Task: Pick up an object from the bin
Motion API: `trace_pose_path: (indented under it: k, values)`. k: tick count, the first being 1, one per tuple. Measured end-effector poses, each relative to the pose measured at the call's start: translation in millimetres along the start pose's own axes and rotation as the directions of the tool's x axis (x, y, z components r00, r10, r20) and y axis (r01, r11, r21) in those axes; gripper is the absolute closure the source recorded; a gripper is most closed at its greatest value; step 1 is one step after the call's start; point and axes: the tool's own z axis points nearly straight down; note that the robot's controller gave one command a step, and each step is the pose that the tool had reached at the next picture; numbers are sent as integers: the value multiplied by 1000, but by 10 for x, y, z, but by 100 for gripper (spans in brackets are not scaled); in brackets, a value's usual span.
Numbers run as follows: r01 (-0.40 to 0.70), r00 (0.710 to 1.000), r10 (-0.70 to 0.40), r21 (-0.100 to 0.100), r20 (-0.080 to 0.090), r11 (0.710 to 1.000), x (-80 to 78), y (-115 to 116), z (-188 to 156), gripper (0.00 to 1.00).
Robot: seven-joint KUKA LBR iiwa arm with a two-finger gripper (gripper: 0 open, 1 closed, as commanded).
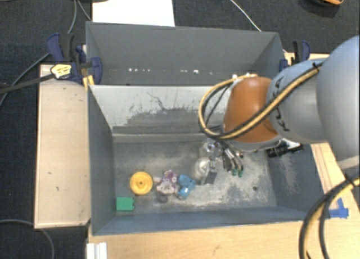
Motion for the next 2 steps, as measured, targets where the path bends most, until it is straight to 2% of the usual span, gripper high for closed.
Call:
trace_pose_path:
  k: [1, 2]
  values:
    - [1, 1000, -1, 0, 0, 1000, 0, 0, 0, 100]
    - [-7, 1000, 7, 0, -2, 1000, 4, 254, -908, 100]
